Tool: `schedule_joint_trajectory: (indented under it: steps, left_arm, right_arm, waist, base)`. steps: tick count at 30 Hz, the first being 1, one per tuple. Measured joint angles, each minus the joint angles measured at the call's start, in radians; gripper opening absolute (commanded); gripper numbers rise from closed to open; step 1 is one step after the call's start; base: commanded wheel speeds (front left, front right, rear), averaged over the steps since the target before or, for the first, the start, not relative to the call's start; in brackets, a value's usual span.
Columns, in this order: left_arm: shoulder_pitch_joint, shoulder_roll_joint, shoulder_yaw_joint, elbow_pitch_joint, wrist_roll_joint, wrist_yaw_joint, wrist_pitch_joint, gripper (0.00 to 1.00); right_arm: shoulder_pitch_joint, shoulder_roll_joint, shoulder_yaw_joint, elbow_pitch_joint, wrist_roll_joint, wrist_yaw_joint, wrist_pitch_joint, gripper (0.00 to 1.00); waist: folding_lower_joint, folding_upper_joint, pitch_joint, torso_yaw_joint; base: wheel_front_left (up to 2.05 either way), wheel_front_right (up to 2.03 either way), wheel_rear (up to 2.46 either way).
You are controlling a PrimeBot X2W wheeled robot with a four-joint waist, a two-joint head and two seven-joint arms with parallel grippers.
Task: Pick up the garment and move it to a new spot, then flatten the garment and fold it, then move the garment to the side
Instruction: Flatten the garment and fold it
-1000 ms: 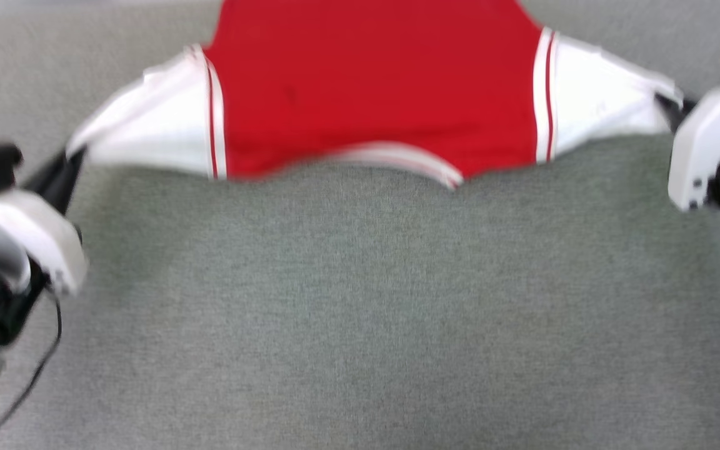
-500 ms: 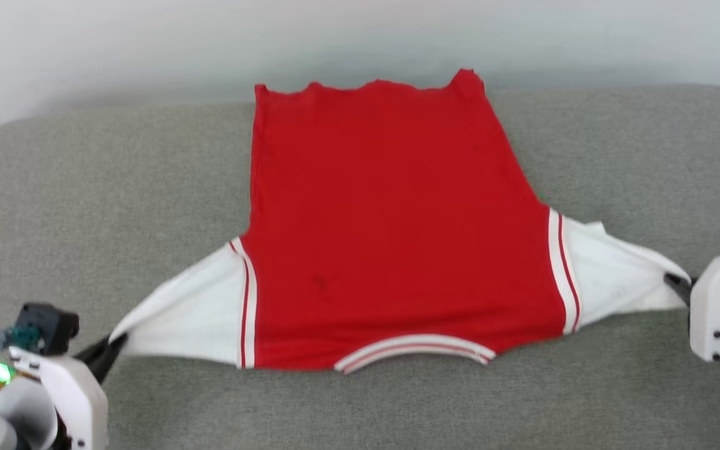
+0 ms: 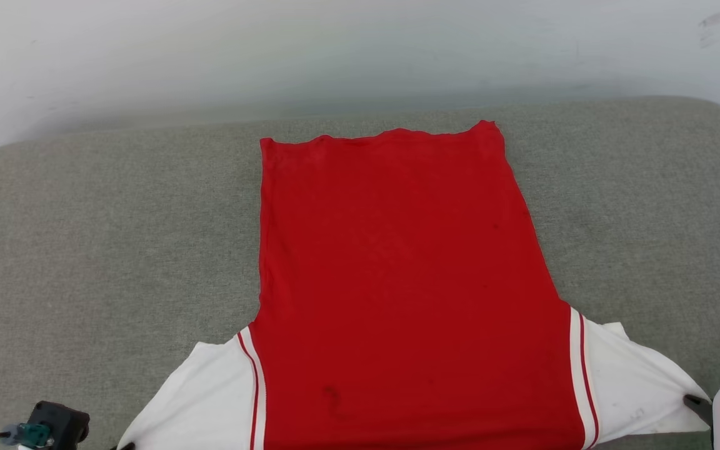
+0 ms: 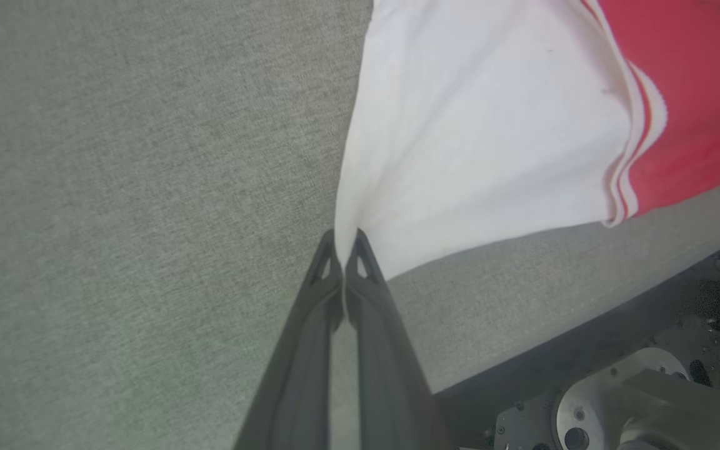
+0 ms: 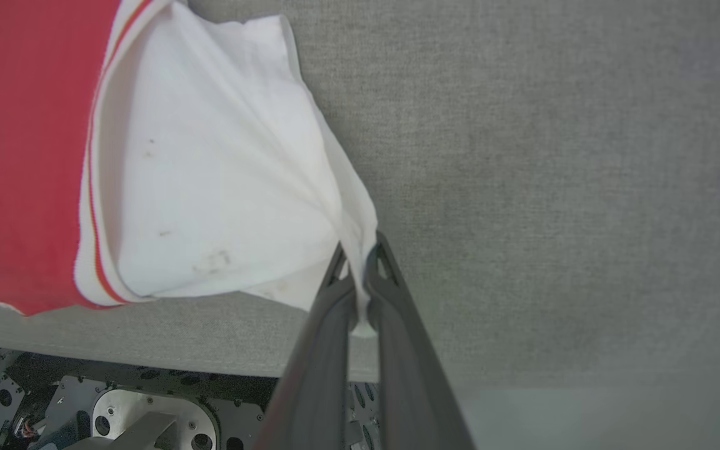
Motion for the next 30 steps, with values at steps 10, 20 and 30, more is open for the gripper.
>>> schedule_joint_trajectory:
  steps: [10,20,30]
  left_arm:
    - [-0.010,-0.034,-0.018,-0.056,0.000,-0.004,0.003,0.00]
    - [-0.031,-0.043,-0.023,-0.219,0.029,-0.007,-0.010,0.00]
    - [-0.147,-0.057,-0.051,-0.382,0.127,-0.006,0.038,0.00]
  right_arm:
    - [0.027,0.056,-0.069,-0.083,-0.057,0.000,0.033,1.00]
    - [-0.165,0.073,-0.095,-0.218,-0.070,-0.001,0.126,1.00]
    - [-0.593,0.074,-0.118,-0.143,-0.149,-0.001,0.318,1.00]
  waist:
    - [0.0001,0.0000,0.024,0.015]
    - [0.0002,0.0000,0.106,0.064]
    - [0.0005,0.0000,0.278,0.177]
  base:
    - [0.00,0.00,0.00]
    - [0.00,0.00,0.00]
    - [0.00,0.00,0.00]
